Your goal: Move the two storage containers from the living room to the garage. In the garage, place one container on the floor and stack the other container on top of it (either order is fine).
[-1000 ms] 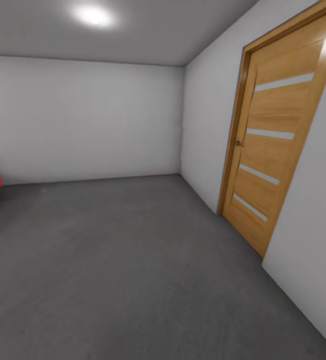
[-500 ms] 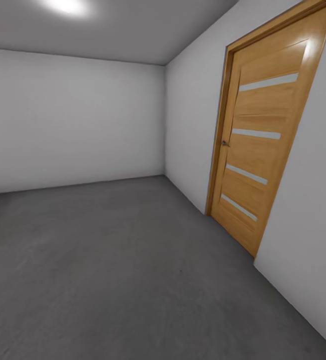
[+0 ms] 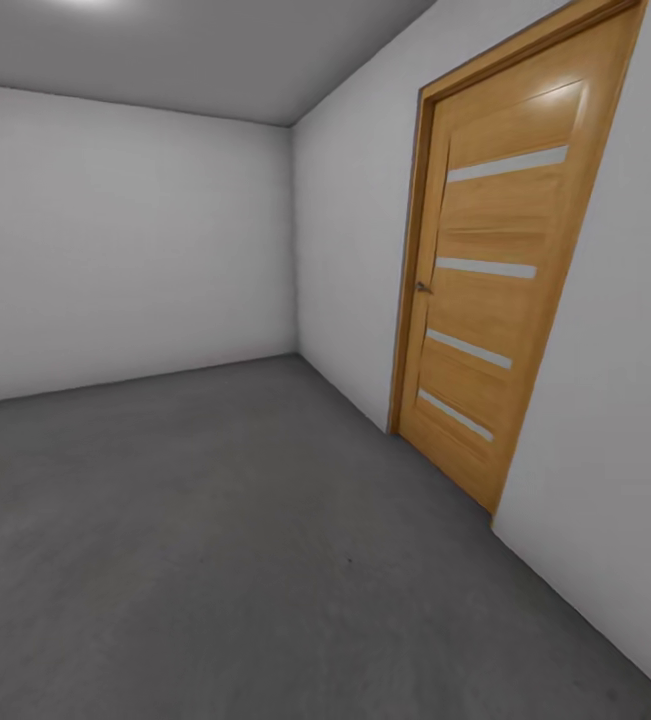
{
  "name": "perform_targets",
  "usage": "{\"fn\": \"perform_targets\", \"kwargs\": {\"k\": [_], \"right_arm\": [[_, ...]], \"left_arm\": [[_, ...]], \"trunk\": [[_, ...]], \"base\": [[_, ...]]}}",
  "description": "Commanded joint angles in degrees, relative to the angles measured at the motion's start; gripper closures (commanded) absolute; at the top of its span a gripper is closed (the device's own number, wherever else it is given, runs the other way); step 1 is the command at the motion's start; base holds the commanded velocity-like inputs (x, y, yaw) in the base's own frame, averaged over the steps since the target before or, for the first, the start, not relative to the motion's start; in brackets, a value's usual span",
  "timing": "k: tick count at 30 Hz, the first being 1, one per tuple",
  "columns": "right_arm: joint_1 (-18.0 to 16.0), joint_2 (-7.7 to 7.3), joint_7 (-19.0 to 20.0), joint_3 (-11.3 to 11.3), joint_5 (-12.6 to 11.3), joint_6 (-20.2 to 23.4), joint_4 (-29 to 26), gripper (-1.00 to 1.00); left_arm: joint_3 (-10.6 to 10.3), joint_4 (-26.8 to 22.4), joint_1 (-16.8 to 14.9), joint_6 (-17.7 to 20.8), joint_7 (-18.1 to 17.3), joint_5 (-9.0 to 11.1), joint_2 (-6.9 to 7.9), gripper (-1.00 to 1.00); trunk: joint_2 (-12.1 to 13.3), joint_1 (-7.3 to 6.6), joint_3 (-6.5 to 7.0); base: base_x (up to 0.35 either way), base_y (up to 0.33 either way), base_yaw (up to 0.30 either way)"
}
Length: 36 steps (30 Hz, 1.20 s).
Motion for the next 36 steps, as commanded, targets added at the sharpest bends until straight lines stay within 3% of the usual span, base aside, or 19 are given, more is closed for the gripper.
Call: {"fn": "perform_targets", "kwargs": {"k": [1,16,36], "right_arm": [[0.0,-0.01,0.0,0.0,0.3,-0.3,0.1,-1.0],[0.0,0.0,0.0,0.0,0.3,-0.3,0.1,-1.0],[-0.1,-0.09,0.0,0.1,0.3,-0.2,0.1,-1.0]], "left_arm": [[0.0,0.0,0.0,-0.2,0.0,0.1,-0.01,-1.0],[0.0,0.0,0.0,-0.2,0.0,0.1,-0.01,-1.0],[0.0,0.0,0.0,-0.2,0.0,0.1,-0.01,-1.0]], "trunk": [[0.0,0.03,-0.04],[0.0,0.03,-0.04],[0.0,0.03,-0.04]], "base": [[0.292,0.229,-0.244],[0.292,0.227,-0.22],[0.299,0.18,-0.011]]}}
